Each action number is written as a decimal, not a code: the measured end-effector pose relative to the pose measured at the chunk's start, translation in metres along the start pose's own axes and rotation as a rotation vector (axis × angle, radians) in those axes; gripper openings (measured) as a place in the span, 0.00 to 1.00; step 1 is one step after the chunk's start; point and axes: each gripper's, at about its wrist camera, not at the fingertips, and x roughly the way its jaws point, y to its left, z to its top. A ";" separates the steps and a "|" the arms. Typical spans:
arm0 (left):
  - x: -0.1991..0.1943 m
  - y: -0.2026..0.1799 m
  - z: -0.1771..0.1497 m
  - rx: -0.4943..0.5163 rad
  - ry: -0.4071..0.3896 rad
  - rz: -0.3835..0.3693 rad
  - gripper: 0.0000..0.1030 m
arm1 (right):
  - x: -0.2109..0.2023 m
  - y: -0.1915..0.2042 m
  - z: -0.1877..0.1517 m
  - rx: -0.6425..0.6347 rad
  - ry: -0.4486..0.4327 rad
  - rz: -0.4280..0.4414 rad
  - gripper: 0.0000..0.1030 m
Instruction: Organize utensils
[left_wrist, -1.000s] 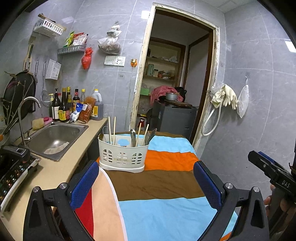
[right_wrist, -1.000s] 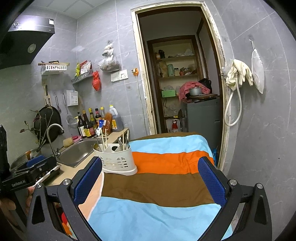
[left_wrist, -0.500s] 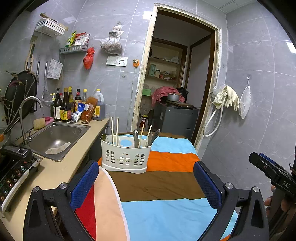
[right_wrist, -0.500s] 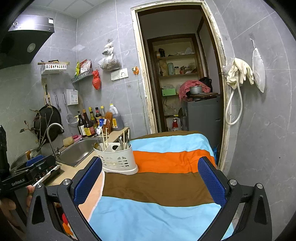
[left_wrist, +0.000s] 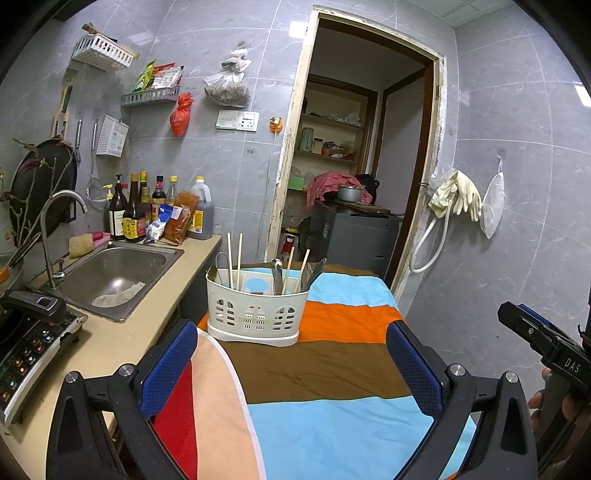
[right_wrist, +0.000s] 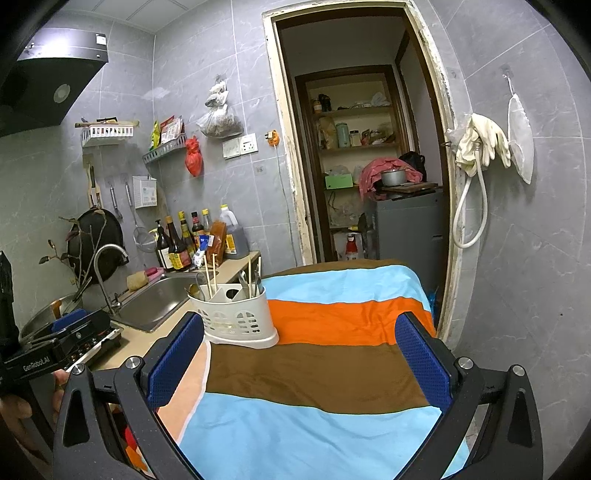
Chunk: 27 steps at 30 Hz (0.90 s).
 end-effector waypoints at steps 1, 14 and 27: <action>0.000 0.000 0.000 0.000 0.000 -0.001 1.00 | 0.000 0.001 0.000 0.000 0.000 0.000 0.99; 0.000 0.002 0.000 -0.001 0.001 0.000 1.00 | 0.000 0.004 -0.002 0.002 0.005 -0.003 0.99; 0.001 0.006 -0.001 -0.002 0.013 0.027 1.00 | 0.002 0.003 -0.002 0.003 0.009 -0.003 0.99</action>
